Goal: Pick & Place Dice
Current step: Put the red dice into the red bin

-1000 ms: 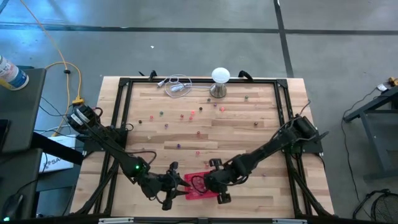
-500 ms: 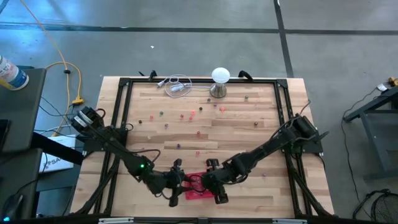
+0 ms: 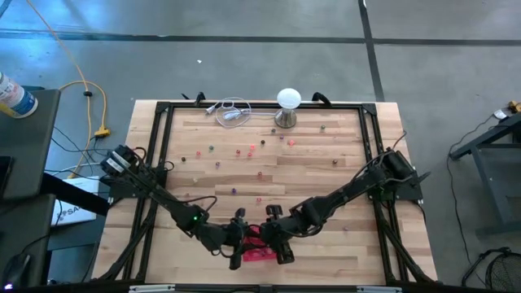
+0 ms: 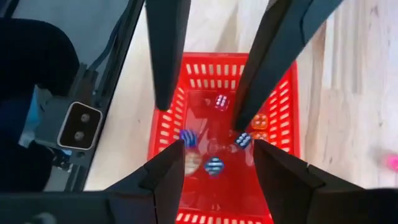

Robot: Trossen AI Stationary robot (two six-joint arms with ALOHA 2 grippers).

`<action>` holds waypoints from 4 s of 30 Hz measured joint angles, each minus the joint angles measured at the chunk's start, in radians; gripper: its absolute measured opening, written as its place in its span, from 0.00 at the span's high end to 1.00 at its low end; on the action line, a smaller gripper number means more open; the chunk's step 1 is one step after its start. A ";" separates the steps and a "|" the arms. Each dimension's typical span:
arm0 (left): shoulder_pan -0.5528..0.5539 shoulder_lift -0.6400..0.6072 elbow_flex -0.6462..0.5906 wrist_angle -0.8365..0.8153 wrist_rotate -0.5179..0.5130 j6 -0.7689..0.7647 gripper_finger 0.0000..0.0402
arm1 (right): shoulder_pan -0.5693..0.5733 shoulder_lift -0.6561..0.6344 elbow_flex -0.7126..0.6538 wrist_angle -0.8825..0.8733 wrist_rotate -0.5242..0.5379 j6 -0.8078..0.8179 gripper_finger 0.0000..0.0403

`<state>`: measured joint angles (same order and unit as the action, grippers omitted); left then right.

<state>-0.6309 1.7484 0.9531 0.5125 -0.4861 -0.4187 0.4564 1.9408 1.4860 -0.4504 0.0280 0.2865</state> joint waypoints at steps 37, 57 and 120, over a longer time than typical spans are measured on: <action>-0.123 -0.326 0.000 -1.453 0.063 -1.106 0.68 | 0.064 -0.043 0.000 0.021 -0.004 0.058 0.55; 0.258 -0.326 -0.012 -1.736 0.429 -0.981 0.68 | 0.085 -0.041 0.000 0.036 -0.004 0.057 0.55; 0.367 -0.328 -0.274 -1.411 0.511 -0.792 0.43 | 0.106 -0.040 0.000 0.036 0.051 0.013 0.55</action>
<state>-0.2634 1.4200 0.6792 -0.8980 0.0248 -1.2105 0.5621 1.9007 1.4857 -0.4145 0.0788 0.2996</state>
